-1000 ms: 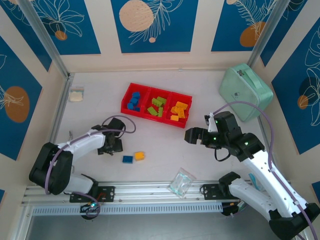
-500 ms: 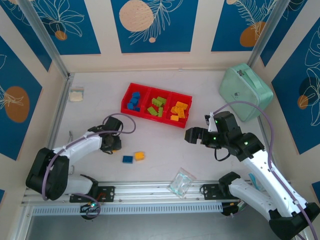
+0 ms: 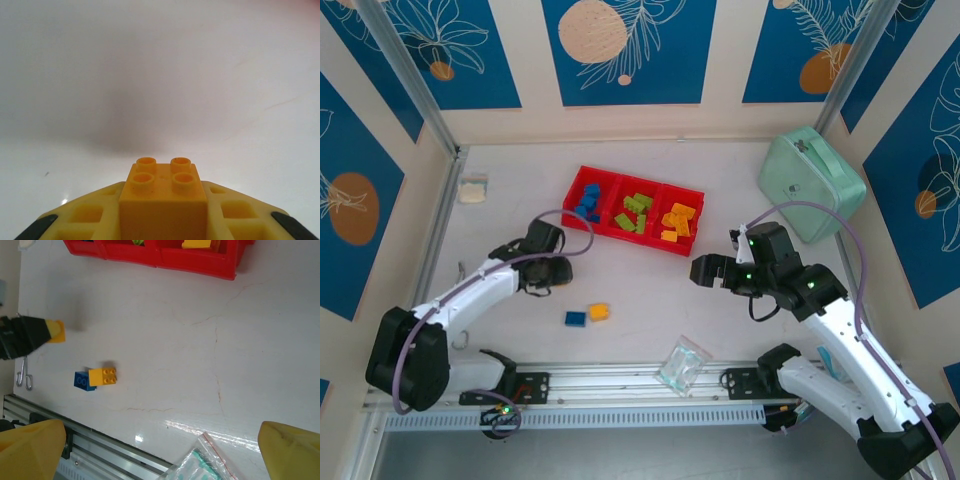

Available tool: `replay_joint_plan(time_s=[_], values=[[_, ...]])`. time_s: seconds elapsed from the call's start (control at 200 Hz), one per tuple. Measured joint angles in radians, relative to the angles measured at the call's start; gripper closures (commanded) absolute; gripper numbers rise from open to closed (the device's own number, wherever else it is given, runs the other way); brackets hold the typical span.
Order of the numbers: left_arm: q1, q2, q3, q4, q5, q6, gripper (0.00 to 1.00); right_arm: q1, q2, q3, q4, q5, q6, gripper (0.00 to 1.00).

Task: Sort the legos into containers by color
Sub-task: Pick up the lego from the bottom-left of the table, then place the lego in the container.

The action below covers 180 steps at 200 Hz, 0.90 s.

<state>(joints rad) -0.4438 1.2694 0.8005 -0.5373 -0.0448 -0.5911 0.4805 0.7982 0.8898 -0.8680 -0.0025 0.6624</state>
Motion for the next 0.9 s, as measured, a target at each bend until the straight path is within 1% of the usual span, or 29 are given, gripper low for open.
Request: replay_joint_plan(time_s=[0.08,0.17,0.355,0.595,0.67,0.725,0.9], values=[[-0.023,0.027,0.101,0.013,0.018,-0.006,0.75,0.0,-0.004,0.0,-0.001,0.004,0.0,0.01],[-0.056,0.099,0.224,0.034,0.033,-0.006,0.74,0.0,-0.005,0.0,-0.005,0.006,0.0,0.01],[-0.136,0.348,0.504,0.053,0.052,-0.002,0.74,0.0,-0.019,0.008,-0.031,0.023,0.0,0.01],[-0.213,0.647,0.797,0.061,0.061,0.044,0.74,0.0,-0.076,0.016,-0.076,0.03,0.0,0.01],[-0.228,0.714,0.861,0.061,0.063,0.062,0.74,0.0,-0.082,0.027,-0.097,0.031,-0.001,0.01],[-0.241,0.753,0.901,0.058,0.063,0.08,0.71,0.0,-0.089,0.037,-0.113,0.034,-0.004,0.01],[-0.289,0.838,1.008,0.051,0.06,0.125,0.66,-0.001,-0.109,0.047,-0.133,0.048,-0.008,0.01]])
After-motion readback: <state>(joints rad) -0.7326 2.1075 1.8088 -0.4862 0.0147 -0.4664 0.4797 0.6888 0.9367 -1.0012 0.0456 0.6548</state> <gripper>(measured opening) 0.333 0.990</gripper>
